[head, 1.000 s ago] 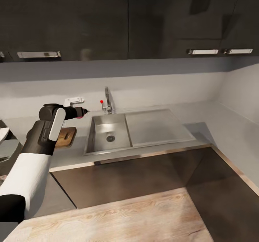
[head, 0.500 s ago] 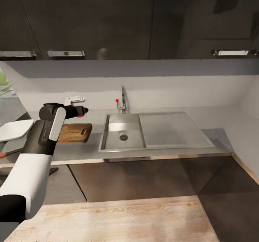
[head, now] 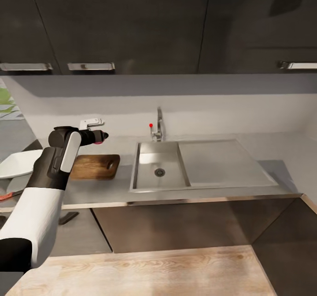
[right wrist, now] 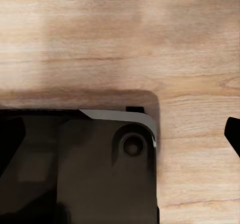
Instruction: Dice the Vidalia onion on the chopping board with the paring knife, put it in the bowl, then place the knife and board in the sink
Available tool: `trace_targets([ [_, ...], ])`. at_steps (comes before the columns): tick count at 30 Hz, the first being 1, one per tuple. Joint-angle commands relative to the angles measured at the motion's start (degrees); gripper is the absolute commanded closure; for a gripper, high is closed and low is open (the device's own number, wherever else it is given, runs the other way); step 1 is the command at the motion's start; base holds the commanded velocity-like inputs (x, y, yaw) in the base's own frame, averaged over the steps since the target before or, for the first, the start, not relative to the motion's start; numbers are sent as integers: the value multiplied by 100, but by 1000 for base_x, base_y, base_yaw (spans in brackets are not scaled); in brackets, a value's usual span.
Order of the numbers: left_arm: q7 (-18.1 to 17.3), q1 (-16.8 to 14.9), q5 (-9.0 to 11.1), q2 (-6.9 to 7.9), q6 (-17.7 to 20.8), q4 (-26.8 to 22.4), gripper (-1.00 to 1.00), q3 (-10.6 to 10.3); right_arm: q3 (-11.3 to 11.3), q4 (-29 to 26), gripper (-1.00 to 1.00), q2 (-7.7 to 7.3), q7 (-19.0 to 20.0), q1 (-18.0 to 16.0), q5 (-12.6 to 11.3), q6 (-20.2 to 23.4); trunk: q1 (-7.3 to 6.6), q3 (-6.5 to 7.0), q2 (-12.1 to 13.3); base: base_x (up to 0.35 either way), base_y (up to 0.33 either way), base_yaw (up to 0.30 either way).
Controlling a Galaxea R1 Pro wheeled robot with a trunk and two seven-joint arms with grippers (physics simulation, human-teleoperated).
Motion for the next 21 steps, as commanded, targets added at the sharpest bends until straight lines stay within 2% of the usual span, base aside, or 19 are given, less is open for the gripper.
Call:
trace_targets([
  [1, 59, -5, 59, 7, 15, -3, 100, -14, 49, -11, -100, -5, -37, 1, -38, -8, 5, -10, -10, 204, 244, 0],
  [5, 59, -5, 59, 7, 17, 7, 100, -15, 52, -11, -100, -7, -39, 1, -37, -8, 5, -10, -10, 93, 112, 0],
  [15, 62, -5, 59, 0, 14, 3, 100, -13, 49, -11, -100, -20, -37, 1, -44, -9, 5, -10, -10, 7, 8, 0],
  [21, 61, -5, 59, -32, 14, 29, 100, -15, 41, -11, -100, -14, -37, 1, -45, -8, 5, 3, -10, 0, 0, 185],
])
